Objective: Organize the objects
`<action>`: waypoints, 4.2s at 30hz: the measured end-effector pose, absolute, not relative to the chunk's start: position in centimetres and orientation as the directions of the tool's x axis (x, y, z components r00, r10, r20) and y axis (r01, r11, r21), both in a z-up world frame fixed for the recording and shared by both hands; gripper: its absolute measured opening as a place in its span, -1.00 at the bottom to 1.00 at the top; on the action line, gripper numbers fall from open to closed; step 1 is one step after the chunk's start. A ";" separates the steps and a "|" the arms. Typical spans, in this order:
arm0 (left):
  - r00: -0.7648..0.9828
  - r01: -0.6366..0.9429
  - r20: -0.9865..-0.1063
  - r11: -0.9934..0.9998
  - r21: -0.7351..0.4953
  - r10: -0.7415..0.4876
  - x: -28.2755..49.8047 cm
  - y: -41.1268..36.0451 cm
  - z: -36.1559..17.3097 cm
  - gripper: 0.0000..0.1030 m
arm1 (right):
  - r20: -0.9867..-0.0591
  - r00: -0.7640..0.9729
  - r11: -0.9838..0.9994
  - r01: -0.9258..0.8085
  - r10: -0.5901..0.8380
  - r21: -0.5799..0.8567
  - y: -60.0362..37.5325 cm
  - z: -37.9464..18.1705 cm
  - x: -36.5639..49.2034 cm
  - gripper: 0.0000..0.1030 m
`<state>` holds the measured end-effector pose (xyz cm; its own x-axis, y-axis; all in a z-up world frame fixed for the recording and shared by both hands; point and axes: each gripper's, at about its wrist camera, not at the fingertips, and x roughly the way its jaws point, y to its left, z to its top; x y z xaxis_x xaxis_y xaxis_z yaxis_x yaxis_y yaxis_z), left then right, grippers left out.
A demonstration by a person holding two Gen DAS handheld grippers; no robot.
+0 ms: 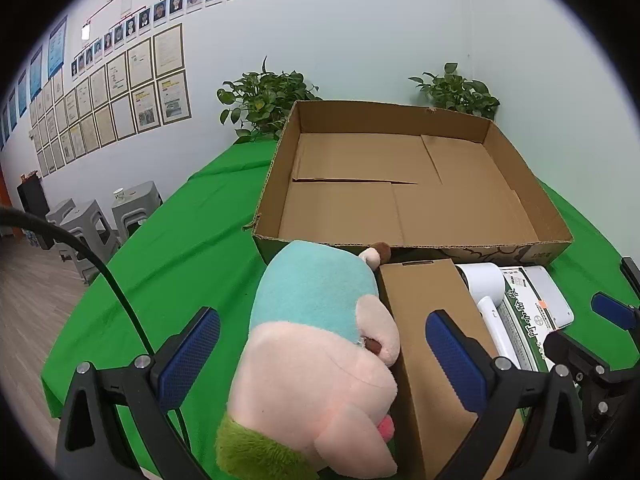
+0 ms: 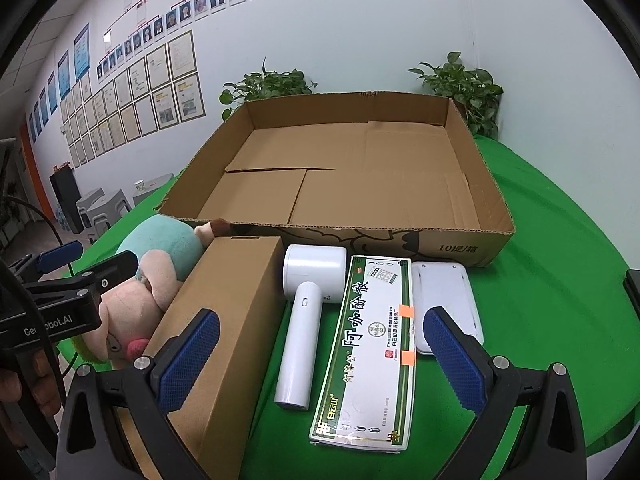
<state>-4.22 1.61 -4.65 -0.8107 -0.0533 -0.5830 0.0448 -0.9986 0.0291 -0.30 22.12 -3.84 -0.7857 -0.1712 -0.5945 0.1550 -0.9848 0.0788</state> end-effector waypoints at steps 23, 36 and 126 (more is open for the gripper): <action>-0.817 -0.006 -0.576 -1.000 0.018 -0.006 -3.5 1.2 -4.3 0.99 | -0.588 -0.793 -0.984 0.174 -0.161 0.034 20.4 -5.6 -1.7 0.99; -0.804 -0.062 -0.591 -0.997 -0.040 0.073 -2.7 -2.6 -4.9 0.99 | -0.468 -0.860 -0.925 0.326 -0.205 -0.195 15.6 -3.8 -0.6 0.99; -0.728 -0.304 -0.545 -0.909 -0.286 0.415 -18.4 -6.5 -1.4 0.01 | -0.610 -0.598 -0.830 0.521 -0.520 0.198 5.6 2.9 -32.0 0.37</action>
<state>-18.43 -6.50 -1.36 -0.7283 0.4147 -0.5455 -0.3036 -0.9090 -0.2857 -31.96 5.58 2.86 -0.5976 -0.5204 -0.6100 0.5208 -0.8304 0.1982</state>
